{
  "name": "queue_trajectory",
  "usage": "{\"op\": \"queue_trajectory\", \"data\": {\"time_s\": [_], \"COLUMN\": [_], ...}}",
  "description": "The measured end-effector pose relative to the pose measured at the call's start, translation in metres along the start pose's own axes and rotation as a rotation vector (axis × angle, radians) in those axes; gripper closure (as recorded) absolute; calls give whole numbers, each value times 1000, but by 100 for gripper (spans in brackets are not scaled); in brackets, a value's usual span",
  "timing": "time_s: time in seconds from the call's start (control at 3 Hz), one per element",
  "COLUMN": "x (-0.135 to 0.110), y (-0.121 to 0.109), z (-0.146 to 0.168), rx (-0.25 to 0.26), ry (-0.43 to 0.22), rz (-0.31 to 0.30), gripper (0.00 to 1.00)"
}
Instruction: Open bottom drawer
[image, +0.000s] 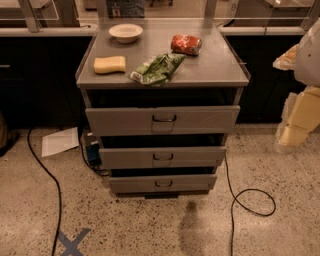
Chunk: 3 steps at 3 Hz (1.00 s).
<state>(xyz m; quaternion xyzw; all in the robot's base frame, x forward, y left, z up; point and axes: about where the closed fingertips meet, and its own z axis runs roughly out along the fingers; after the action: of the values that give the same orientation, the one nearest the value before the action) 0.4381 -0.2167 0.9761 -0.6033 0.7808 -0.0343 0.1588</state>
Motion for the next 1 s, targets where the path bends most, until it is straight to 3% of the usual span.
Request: {"op": "queue_trajectory", "data": {"time_s": [0.33, 0.67, 1.0], "x": [0, -2, 4], "y": [0, 7, 21], "z": [0, 19, 65], "rx": [0, -20, -60], "ry": [0, -49, -138], "rz": [0, -29, -43], "gripper": [0, 0, 0]}}
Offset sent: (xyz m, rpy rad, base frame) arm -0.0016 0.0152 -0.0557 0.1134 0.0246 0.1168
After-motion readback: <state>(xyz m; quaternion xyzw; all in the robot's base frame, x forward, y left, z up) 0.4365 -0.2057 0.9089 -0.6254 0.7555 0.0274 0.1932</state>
